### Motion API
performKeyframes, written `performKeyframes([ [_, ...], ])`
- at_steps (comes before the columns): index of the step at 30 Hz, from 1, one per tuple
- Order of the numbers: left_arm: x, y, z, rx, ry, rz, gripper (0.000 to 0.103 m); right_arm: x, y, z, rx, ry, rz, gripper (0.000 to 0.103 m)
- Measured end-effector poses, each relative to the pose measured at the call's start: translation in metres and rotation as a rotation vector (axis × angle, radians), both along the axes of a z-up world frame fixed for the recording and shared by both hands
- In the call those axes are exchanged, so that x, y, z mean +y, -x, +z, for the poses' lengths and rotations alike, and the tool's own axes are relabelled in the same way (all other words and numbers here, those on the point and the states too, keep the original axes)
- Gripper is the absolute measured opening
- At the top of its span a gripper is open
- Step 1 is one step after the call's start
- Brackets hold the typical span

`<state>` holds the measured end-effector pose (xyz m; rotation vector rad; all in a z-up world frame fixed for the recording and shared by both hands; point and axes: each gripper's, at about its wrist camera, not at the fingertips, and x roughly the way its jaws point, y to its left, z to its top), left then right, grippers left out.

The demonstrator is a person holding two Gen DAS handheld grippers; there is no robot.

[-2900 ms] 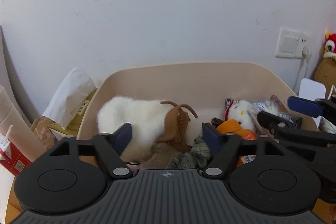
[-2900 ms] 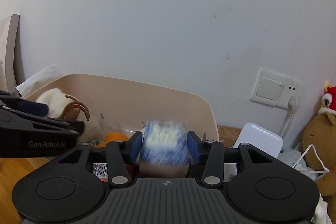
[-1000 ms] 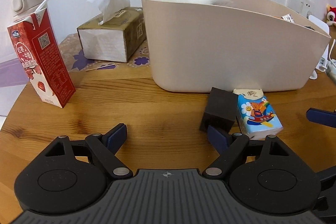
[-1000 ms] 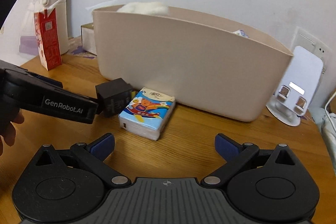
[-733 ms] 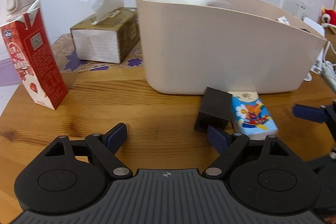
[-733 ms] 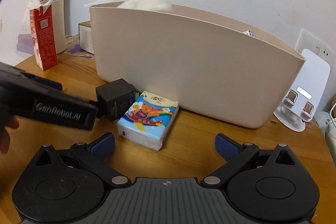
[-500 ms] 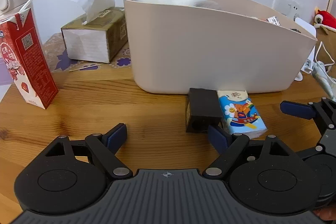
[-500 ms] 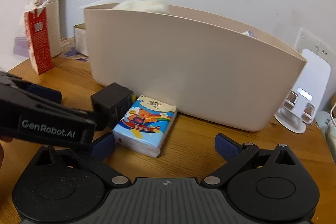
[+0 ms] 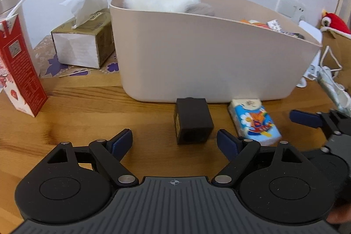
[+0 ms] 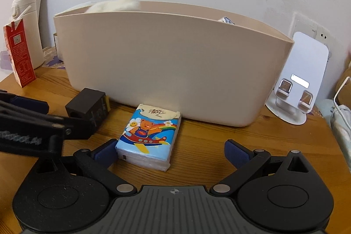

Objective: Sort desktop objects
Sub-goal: 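Grasp the black cube with the left gripper while the right grasps the cartoon tissue packet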

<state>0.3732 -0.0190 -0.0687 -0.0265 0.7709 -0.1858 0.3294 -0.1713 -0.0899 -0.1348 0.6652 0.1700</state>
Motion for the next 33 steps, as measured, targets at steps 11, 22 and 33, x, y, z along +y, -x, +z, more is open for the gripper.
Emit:
performKeyframes([
  [11, -0.023, -0.021, -0.011, -0.053, -0.099, 0.066, 0.084, -0.026, -0.006, -0.001, 0.016, -0.07, -0.051, 0.089],
  [22, -0.019, -0.01, -0.007, -0.068, -0.096, 0.031, 0.046, -0.037, 0.009, 0.002, -0.002, -0.09, -0.08, 0.043],
  [33, -0.009, 0.024, -0.001, -0.027, -0.09, 0.05, 0.032, -0.053, 0.04, 0.006, 0.041, -0.207, -0.096, 0.042],
])
